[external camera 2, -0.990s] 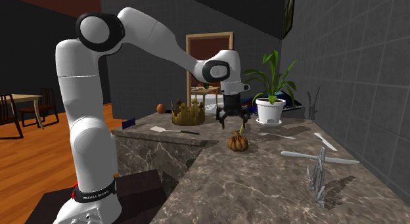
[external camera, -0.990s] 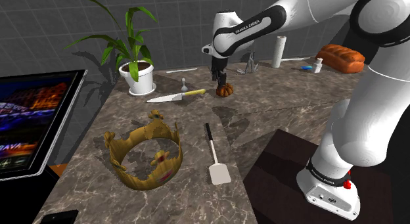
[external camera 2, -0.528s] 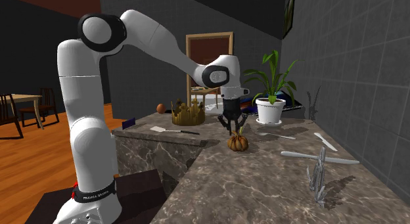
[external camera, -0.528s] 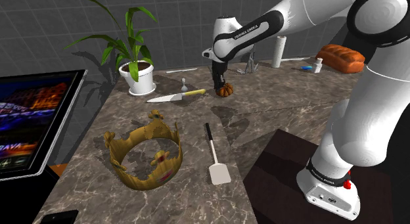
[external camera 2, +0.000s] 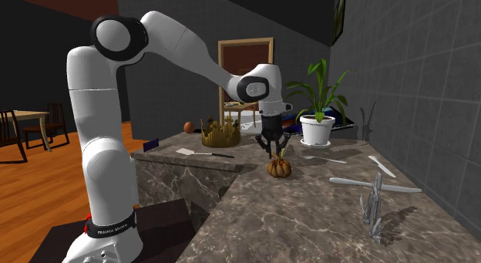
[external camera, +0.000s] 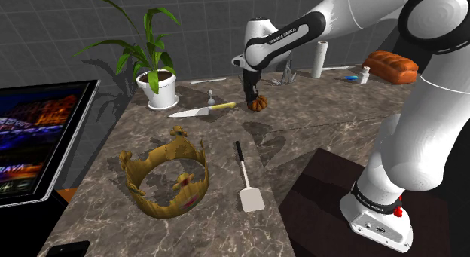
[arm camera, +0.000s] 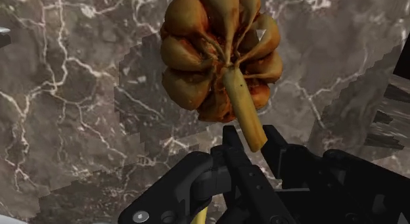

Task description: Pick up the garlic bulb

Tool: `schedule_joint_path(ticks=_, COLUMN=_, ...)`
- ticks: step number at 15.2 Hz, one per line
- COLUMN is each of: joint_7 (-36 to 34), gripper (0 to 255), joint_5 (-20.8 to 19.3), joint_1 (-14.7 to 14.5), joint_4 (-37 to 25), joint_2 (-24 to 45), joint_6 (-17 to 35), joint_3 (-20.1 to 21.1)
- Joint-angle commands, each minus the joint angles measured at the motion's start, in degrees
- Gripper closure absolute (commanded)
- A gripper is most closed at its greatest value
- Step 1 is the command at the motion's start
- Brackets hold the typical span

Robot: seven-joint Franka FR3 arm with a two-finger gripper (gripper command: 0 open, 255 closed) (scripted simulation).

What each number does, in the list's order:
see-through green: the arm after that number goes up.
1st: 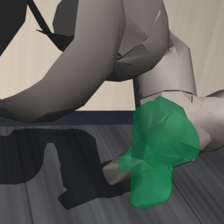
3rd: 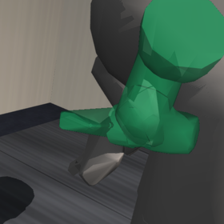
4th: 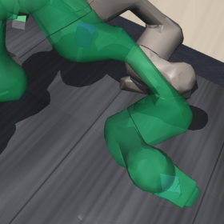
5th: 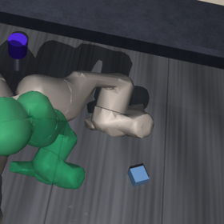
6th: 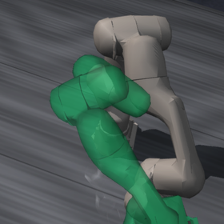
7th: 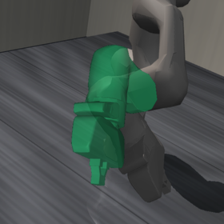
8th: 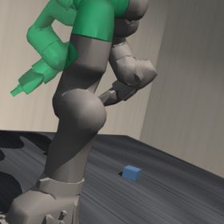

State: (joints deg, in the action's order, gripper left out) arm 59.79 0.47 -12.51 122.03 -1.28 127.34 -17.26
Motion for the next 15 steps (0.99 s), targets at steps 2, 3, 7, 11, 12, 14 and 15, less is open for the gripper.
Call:
schedule_joint_path(ticks=2, joint_7=-0.17, gripper=255, joint_5=-0.29, joint_1=0.01, joint_4=-1.26, joint_2=-0.74, joint_6=-1.95, joint_3=0.01)
schedule_joint_path(ticks=3, joint_7=-0.25, gripper=255, joint_5=-0.39, joint_1=0.00, joint_4=-1.75, joint_2=-1.01, joint_6=-2.71, joint_3=0.03)
schedule_joint_path(ticks=7, joint_7=-0.53, gripper=255, joint_5=-0.74, joint_1=-0.03, joint_4=-3.84, joint_2=-1.98, joint_6=-5.72, joint_3=0.11)
schedule_joint_path(ticks=11, joint_7=-0.74, gripper=255, joint_5=-1.00, joint_1=-0.06, joint_4=-6.13, joint_2=-2.75, joint_6=-8.75, joint_3=0.19)
schedule_joint_path(ticks=12, joint_7=-0.78, gripper=255, joint_5=-1.05, joint_1=-0.07, joint_4=-6.73, joint_2=-2.91, joint_6=-9.50, joint_3=0.21)
schedule_joint_path(ticks=14, joint_7=-0.86, gripper=255, joint_5=-1.14, joint_1=-0.09, joint_4=-7.98, joint_2=-3.20, joint_6=-11.02, joint_3=0.25)
schedule_joint_path(ticks=15, joint_7=-0.87, gripper=255, joint_5=-1.15, joint_1=-0.09, joint_4=-8.06, joint_2=-3.23, joint_6=-11.14, joint_3=0.25)
